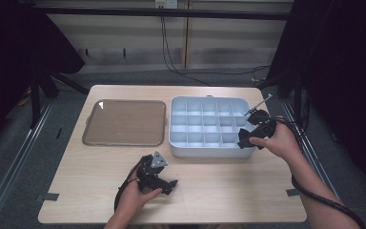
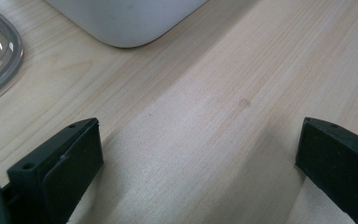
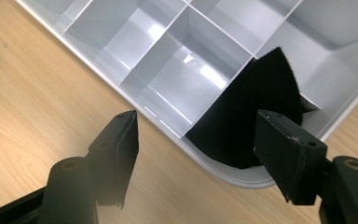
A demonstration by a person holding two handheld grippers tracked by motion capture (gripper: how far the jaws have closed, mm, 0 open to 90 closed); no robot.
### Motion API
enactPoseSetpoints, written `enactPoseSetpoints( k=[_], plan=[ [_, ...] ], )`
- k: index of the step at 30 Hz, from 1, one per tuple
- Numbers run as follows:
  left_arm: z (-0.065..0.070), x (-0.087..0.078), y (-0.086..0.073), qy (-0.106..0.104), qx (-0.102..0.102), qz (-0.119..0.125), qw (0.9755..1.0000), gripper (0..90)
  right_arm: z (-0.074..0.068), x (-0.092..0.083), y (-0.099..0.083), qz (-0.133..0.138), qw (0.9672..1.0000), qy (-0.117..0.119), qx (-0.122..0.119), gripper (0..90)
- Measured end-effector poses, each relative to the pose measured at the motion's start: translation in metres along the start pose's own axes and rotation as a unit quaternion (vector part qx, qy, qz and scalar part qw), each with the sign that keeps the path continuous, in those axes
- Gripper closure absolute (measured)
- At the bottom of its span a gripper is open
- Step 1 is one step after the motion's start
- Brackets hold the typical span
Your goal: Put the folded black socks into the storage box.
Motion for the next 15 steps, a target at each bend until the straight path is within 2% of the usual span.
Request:
enactPoseSetpoints(
  k=[15],
  plan=[
    [0.0, 0.0, 0.0, -0.003, 0.0, 0.0, 1.0, 0.0, -0.031, -0.003, 0.001, 0.015, 0.999, 0.011, -0.041, 31.0]
  ],
)
Point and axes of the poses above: each handheld gripper's, and its own axes: x roughly forward along the jaws, y roughly out of its top, z roughly to its right, the point moved 10 cm from there along x, roughly forward along the jaws, and after that the axes turned 14 degrees about -z, right-handed, at the moved point
